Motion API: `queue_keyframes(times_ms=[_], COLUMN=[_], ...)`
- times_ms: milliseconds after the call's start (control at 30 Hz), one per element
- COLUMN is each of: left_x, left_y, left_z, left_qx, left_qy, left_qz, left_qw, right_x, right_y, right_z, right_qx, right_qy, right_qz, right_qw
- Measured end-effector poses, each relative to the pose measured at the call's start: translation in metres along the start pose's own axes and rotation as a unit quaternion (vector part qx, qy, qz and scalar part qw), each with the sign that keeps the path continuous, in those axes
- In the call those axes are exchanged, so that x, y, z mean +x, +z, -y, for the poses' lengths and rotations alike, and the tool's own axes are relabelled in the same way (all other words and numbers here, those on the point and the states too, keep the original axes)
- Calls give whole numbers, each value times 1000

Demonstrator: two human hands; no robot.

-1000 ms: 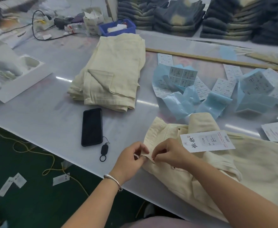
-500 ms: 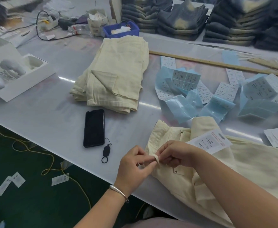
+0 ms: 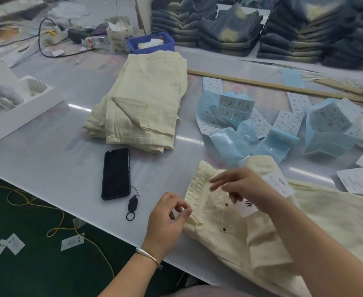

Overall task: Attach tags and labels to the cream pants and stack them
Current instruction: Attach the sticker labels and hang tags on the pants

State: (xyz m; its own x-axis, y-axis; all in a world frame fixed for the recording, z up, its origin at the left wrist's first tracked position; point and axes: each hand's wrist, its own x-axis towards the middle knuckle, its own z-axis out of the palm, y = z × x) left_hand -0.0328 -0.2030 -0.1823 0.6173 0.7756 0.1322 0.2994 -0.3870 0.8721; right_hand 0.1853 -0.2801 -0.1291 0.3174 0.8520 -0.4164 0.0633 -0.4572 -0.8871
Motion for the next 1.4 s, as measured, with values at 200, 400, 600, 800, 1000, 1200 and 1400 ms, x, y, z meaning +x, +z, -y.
queue_keyframes(times_ms=[200,400,600,800,1000,1200,1400], left_x=[9,20,29,39,35,35,29], left_y=[2,11,35,50,52,40,23], left_z=[-8,-25,-36,-26,-22,-27,-38], left_qx=[-139,-105,-54,-49,-99,-56,-78], left_qy=[-104,-63,-63,-135,-214,-168,-104], left_qz=[49,79,128,127,95,101,84], left_qw=[984,989,988,981,967,979,988], right_x=[-21,-23,-17,-10,2,-1,-23], right_y=[-25,-11,-11,-3,16,16,18], right_z=[-13,-42,-48,-39,-45,-41,-25], right_qx=[-294,-437,-409,-391,-487,-429,-126], right_qy=[-82,-170,-202,-180,-162,-144,-112], right_qz=[28,-38,-94,-85,-92,-106,-76], right_qw=[952,883,885,899,853,885,983])
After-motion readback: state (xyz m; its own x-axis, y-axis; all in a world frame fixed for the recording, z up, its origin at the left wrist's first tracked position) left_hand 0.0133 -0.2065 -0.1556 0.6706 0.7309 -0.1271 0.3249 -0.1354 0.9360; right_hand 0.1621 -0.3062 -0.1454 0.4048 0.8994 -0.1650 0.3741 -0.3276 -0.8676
